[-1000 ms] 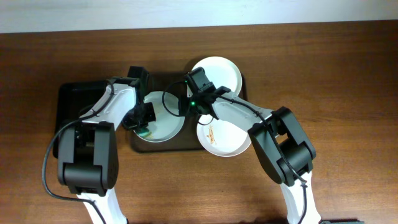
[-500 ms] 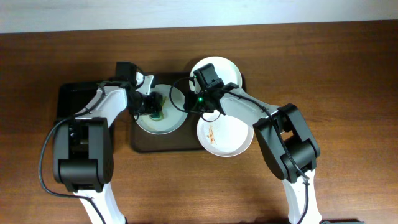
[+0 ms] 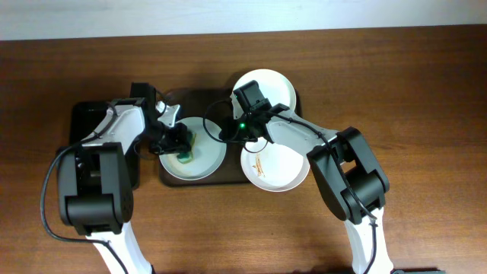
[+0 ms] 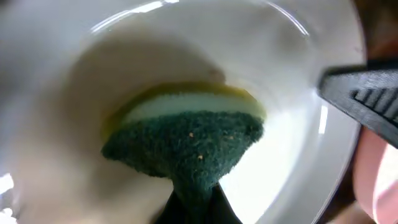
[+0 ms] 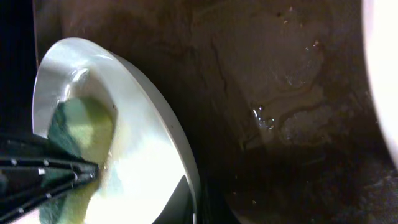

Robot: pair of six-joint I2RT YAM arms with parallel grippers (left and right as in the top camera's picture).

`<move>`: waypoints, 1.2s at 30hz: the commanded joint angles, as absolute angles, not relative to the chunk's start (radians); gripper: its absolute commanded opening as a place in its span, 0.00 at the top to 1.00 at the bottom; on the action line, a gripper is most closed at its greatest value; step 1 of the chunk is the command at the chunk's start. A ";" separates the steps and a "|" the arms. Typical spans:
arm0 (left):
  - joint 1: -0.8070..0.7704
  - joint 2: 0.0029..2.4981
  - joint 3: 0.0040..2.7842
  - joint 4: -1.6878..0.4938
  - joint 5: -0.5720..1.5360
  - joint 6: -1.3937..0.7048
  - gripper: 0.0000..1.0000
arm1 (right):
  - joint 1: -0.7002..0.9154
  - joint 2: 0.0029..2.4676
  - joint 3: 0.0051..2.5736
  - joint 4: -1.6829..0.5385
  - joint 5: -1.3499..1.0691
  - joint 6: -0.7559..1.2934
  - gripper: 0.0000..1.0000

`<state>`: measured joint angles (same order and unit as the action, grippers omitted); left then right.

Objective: Clean dirty plates on tray and stack at the side

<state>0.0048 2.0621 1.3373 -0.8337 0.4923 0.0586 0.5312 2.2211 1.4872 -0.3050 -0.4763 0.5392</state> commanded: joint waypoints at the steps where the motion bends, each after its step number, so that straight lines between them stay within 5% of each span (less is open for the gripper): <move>1: -0.010 2.132 1.291 -0.767 0.643 0.136 0.99 | 0.535 2.232 1.480 -0.294 -0.493 0.559 0.96; 4: -0.014 2.132 1.291 -0.653 0.606 0.026 0.99 | 0.535 2.232 1.480 -0.294 -0.486 0.559 0.96; 10: -0.014 2.131 1.296 -0.563 0.182 -0.172 0.99 | 0.535 2.232 1.480 -0.295 -0.486 0.559 0.96; 16: -0.015 2.131 1.428 -0.881 -0.125 -0.171 0.99 | 0.535 2.232 1.480 -0.295 -0.487 0.558 0.96; 20: -0.022 2.132 1.439 -1.050 -0.063 -0.146 0.99 | 0.535 2.232 1.480 -0.290 -0.487 0.559 0.96; 24: -0.060 2.132 1.439 -1.030 0.303 0.090 0.99 | 0.535 2.232 1.480 -0.290 -0.486 0.559 0.96; 27: -0.101 2.132 1.439 -0.949 0.356 0.087 0.99 | 0.535 2.232 1.480 -0.290 -0.486 0.558 0.96; 30: -0.118 2.132 1.439 -0.832 0.331 -0.020 0.99 | 0.535 2.232 1.480 -0.290 -0.486 0.558 0.96; 36: -0.118 2.131 1.444 -0.719 -0.039 -0.243 0.99 | 0.535 2.232 1.480 -0.291 -0.486 0.558 0.96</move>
<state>-0.1230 2.0930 1.4513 -0.7227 0.1947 -0.1326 0.5308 2.2211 1.4860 -0.2897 -0.4614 0.5549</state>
